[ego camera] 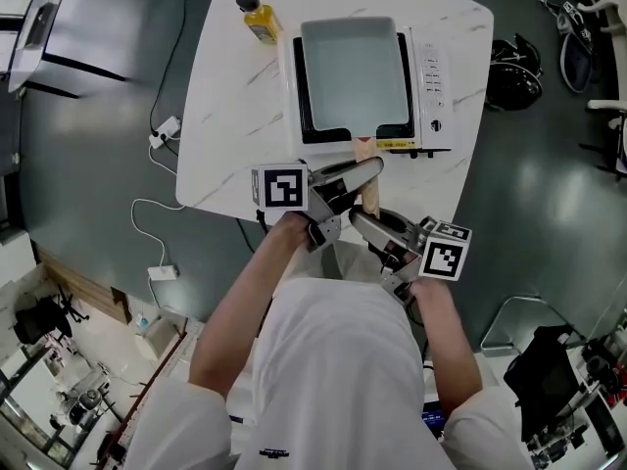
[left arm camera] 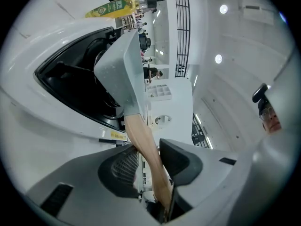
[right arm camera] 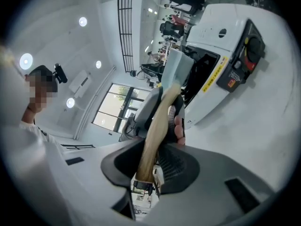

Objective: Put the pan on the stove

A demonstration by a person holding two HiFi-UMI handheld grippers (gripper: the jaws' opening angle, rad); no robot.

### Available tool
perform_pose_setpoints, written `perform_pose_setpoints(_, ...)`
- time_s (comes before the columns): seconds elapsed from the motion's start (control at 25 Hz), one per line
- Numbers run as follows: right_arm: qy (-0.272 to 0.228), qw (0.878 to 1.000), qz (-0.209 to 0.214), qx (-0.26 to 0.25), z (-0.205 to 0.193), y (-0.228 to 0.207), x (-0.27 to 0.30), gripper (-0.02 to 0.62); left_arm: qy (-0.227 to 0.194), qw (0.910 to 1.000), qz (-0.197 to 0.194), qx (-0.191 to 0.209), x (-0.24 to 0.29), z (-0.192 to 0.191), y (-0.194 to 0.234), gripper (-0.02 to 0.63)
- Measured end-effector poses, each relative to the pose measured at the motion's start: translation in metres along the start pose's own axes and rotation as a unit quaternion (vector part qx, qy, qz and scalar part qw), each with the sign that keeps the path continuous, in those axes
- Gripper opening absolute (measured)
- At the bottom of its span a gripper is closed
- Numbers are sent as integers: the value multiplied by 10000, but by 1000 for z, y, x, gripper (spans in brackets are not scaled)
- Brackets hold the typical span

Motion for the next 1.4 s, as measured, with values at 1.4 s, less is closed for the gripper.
perform_pose_setpoints(1.4, -1743, 9350, -2160, -2210, 46, 36, -100, 118, -756, 9095, 2231, 3426, -99, -32, -121, 2)
Point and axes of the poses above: the fingertips, and each gripper's own axes: x forward along the fingers, y to its left, z out of its top, the point moved 2 cm from there along -x, backward along the fingers, and after that the axes turned 11 degrees about -z, right-handed, at the moved point
